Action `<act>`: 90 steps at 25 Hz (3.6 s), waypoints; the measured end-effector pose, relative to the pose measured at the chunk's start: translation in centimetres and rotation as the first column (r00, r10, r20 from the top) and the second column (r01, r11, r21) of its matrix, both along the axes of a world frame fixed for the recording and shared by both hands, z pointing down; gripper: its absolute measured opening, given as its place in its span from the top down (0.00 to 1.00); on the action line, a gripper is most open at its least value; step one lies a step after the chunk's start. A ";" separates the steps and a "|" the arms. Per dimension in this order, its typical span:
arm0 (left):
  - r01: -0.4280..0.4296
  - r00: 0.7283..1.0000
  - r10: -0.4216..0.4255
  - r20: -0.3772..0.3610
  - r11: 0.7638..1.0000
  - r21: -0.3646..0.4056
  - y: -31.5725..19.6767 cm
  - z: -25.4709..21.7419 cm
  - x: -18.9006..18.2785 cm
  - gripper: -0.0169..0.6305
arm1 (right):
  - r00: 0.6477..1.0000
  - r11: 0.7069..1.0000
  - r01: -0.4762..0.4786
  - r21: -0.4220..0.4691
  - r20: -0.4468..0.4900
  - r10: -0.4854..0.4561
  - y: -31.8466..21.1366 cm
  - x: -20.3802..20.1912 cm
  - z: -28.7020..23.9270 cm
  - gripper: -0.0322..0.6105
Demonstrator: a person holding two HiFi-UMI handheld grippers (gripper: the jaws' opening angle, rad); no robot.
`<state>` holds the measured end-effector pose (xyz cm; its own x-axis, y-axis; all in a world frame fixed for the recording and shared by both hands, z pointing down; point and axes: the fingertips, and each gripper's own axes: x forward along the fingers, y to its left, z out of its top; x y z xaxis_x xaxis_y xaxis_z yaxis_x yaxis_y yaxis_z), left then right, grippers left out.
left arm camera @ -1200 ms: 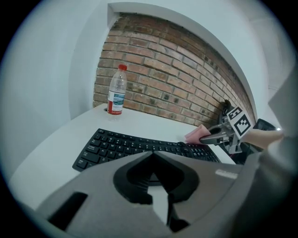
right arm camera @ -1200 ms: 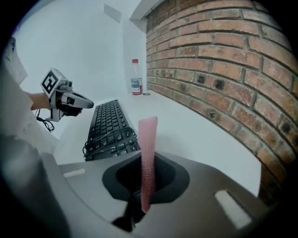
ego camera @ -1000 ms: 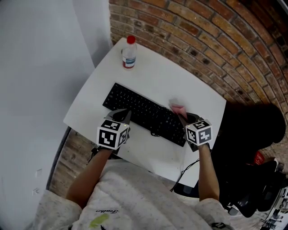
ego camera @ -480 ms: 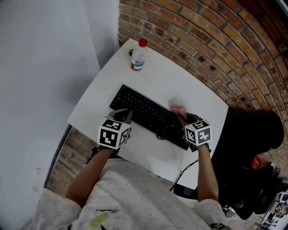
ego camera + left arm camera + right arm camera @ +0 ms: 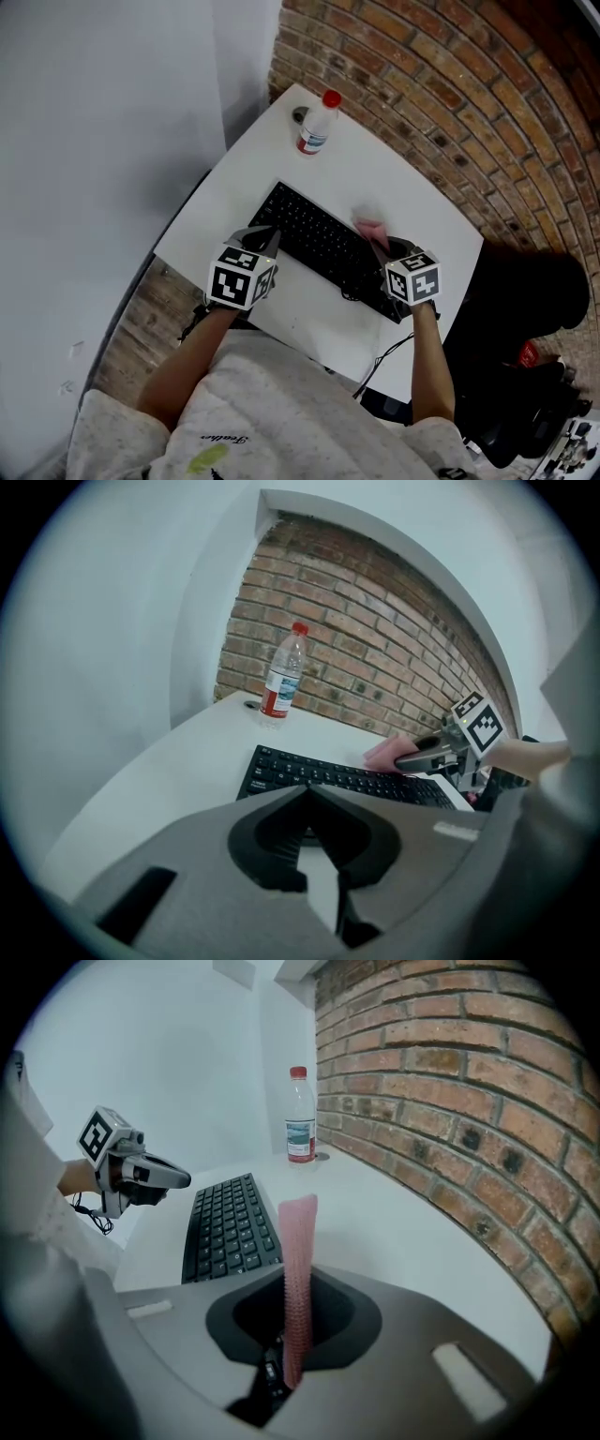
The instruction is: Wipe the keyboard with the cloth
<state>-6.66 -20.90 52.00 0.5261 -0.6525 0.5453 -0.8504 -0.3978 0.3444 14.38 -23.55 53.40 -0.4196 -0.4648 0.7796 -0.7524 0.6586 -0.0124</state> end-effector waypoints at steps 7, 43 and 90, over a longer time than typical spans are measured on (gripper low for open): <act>0.019 1.000 -0.019 -0.005 1.000 -0.005 -0.3 0.0 -2.4 0.98 | 0.999 0.999 0.039 -0.007 -0.003 -0.039 -0.8 -3.4 0.1 0.91; 0.024 1.000 -0.024 -0.014 1.000 -0.001 -2.5 0.7 -10.7 0.98 | 0.978 0.978 0.209 0.011 -0.009 -0.209 -6.7 -20.0 0.1 0.91; 0.134 0.991 -0.134 -0.023 0.991 0.012 -0.9 0.0 -14.6 0.98 | 0.681 0.716 0.695 -0.063 -0.259 -0.685 -2.9 -27.9 1.8 0.91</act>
<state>-21.25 -21.77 52.00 0.4456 -0.7249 0.5253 -0.8883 -0.2856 0.3596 -13.57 -26.44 55.23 -0.4309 -0.1518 0.8895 -0.0574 0.9884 0.1409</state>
